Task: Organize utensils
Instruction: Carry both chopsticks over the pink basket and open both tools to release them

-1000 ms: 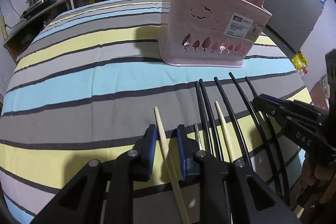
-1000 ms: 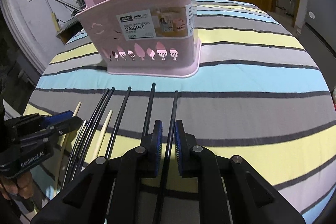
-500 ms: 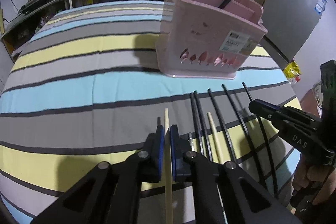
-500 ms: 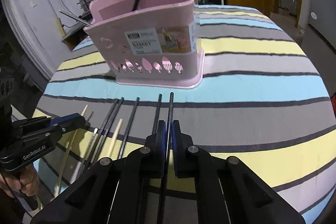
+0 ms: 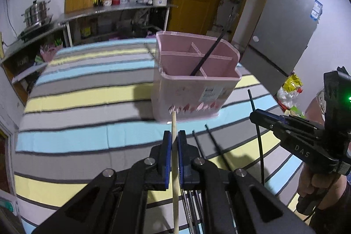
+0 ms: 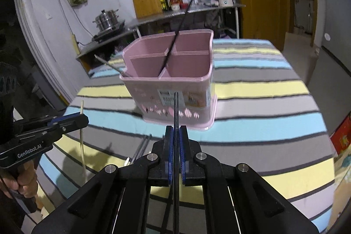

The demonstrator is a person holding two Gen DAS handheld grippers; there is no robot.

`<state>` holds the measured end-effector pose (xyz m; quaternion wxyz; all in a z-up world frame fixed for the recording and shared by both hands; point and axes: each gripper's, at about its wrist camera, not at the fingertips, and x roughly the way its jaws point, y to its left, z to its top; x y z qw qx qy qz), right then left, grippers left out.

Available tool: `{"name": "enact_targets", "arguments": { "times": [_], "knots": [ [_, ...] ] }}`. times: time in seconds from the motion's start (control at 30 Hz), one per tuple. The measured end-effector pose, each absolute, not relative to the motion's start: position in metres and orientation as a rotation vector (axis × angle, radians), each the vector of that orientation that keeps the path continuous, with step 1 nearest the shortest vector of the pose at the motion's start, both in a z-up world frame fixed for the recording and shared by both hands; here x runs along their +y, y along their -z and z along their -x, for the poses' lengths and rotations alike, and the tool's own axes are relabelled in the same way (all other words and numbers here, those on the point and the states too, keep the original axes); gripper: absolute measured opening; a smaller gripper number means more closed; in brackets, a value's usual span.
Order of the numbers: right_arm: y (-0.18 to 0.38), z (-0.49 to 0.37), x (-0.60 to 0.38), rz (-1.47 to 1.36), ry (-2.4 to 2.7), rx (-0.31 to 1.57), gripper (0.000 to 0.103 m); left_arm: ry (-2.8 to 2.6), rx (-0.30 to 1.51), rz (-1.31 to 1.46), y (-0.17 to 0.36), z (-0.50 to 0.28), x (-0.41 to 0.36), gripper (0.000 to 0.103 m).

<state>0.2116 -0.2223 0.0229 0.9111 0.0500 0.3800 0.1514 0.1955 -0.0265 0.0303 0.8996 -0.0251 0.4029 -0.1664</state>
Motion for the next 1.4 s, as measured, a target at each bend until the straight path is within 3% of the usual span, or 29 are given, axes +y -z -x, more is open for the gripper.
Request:
{"name": "enact_targets", "arguments": {
  "times": [0.83, 1.4],
  "knots": [
    [-0.100, -0.185, -0.225, -0.062, -0.326, 0.597, 0.005, 0.387, 0.684, 0.030, -0.109, -0.182, -0.031, 0.006],
    [-0.139, -0.202, -0.209, -0.080, -0.334, 0.501, 0.005, 0.375, 0.656, 0.057, -0.144, -0.222, -0.032, 0.006]
  ]
}}
